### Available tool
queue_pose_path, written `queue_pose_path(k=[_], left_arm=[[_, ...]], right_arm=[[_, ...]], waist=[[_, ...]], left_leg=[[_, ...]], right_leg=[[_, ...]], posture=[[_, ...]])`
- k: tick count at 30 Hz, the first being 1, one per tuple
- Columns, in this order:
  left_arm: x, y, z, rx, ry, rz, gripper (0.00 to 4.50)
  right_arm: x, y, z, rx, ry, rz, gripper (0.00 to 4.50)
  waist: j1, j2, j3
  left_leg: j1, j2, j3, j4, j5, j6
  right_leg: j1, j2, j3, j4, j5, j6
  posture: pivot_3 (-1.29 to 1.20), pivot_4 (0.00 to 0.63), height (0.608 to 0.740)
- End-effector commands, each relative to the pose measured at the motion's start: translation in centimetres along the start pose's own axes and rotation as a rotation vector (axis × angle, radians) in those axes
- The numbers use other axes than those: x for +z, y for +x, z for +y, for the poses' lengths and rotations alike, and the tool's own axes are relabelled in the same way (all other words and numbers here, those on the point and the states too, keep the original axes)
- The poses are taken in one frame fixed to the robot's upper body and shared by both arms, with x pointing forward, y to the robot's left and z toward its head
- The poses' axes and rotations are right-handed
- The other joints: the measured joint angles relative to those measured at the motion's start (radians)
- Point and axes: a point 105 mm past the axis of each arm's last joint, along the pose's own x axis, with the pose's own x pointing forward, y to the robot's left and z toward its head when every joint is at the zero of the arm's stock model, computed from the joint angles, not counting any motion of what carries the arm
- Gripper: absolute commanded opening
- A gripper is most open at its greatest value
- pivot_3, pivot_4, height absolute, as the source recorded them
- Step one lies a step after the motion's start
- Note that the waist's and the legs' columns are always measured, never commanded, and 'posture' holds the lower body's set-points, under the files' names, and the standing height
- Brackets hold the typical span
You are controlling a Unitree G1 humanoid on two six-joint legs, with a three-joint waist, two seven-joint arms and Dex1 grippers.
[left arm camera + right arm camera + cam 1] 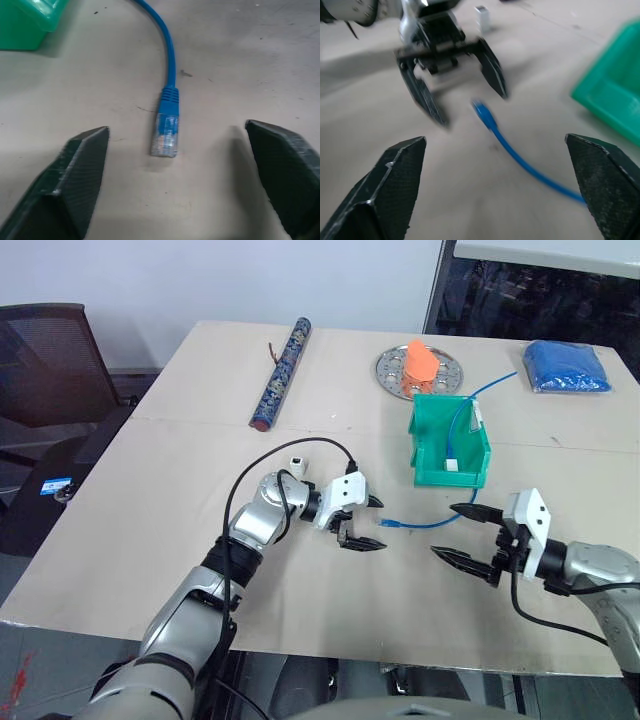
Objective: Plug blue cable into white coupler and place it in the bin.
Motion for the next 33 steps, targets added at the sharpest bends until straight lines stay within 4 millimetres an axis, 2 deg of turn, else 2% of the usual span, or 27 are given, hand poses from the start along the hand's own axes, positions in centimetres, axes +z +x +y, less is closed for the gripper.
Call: queue_pose_path(k=[1, 3, 7, 8, 12, 15, 18, 25, 28, 32, 33], left_arm=[[0.4, 0.1, 0.0, -0.023, 0.026, -0.003, 2.67], [0.4, 0.2, -0.2, -0.033, 0.026, -0.003, 1.99], [0.2, 0.3, -0.4, -0.047, 0.024, -0.002, 0.16], [0.2, 0.2, -0.4, -0.048, 0.024, -0.003, 0.07], [1.9, 0.1, -0.2, -0.035, -0.061, -0.104, 0.07], [5.9, -0.5, 0.3, -0.045, -0.326, -0.358, 0.07], [7.8, -1.1, -0.8, -0.13, -0.494, -0.482, 0.07], [8.6, -1.8, -3.4, -0.288, -0.664, -0.501, 0.07], [8.8, -2.1, -3.4, -0.306, -0.697, -0.515, 0.07], [8.6, -1.8, -3.2, -0.287, -0.687, -0.499, 0.07], [8.5, -1.7, -3.3, -0.285, -0.678, -0.49, 0.02]], right_arm=[[1.0, -0.9, -0.1, 0.001, -0.043, -0.032, 4.5], [1.0, -0.9, 0.0, 0.002, -0.043, -0.031, 4.5], [1.0, -0.9, 0.2, 0.01, -0.036, -0.032, 4.5], [1.0, -0.8, 0.3, 0.016, -0.027, -0.033, 4.5], [0.7, -0.4, 1.6, 0.044, 0.082, -0.046, 4.5], [0.8, 0.0, 3.9, 0.109, 0.256, -0.09, 4.5], [1.4, 0.6, 4.6, 0.116, 0.382, -0.167, 4.5], [3.7, 1.8, 4.0, 0.094, 0.517, -0.333, 4.5], [4.8, 1.9, 3.8, 0.107, 0.552, -0.396, 4.5], [4.8, 2.0, 3.8, 0.116, 0.552, -0.385, 4.5], [4.9, 2.0, 3.7, 0.116, 0.554, -0.387, 4.25]], waist=[[0.0, 0.0, 0.0], [-0.002, 0.0, 0.0], [-0.001, 0.0, 0.0], [-0.001, 0.0, 0.0], [-0.001, 0.0, 0.0], [0.0, 0.0, 0.0], [-0.006, 0.0, 0.0], [-0.023, 0.0, 0.0], [-0.023, 0.0, 0.0], [-0.021, 0.0, 0.0], [-0.021, 0.0, 0.0]], left_leg=[[0.0, 0.0, 0.0, 0.0, 0.0, 0.0], [0.0, 0.0, 0.0, 0.0, 0.0, 0.0], [0.0, 0.0, -0.001, 0.0, 0.0, 0.0], [0.0, 0.0, -0.001, 0.0, 0.0, 0.0], [0.0, 0.0, -0.001, 0.0, 0.0, 0.0], [-0.001, 0.001, -0.002, 0.0, 0.0, 0.0], [-0.006, 0.001, -0.009, 0.005, 0.0, 0.0], [-0.006, 0.001, -0.012, 0.01, 0.0, 0.0], [-0.007, 0.001, -0.013, 0.011, 0.0, 0.0], [-0.009, 0.0, -0.014, 0.011, 0.0, 0.0], [-0.009, 0.0, -0.014, 0.011, 0.0, 0.0]], right_leg=[[0.0, 0.0, 0.0, 0.0, 0.0, 0.0], [0.0, 0.0, 0.0, 0.0, 0.0, 0.0], [0.0, 0.001, 0.0, 0.0, 0.0, 0.0], [0.0, 0.001, 0.0, 0.0, 0.0, 0.0], [0.0, 0.001, 0.0, 0.0, 0.0, 0.0], [0.0, 0.0, -0.001, 0.0, 0.0, 0.0], [-0.001, 0.0, -0.003, 0.001, 0.0, 0.0], [0.001, 0.0, -0.005, 0.003, 0.0, 0.0], [0.001, 0.0, -0.005, 0.003, 0.0, 0.0], [0.001, 0.0, -0.006, 0.002, 0.0, 0.0], [0.001, 0.0, -0.006, 0.001, 0.0, 0.0]], posture=[[0.0, 0.15, 0.74], [0.0, 0.15, 0.74], [0.0, 0.15, 0.74], [0.0, 0.15, 0.74], [0.0, 0.15, 0.74], [0.0, 0.15, 0.74], [0.0, 0.15, 0.74], [0.0, 0.15, 0.74], [0.0, 0.15, 0.74], [0.0, 0.15, 0.74], [0.0, 0.15, 0.74]])
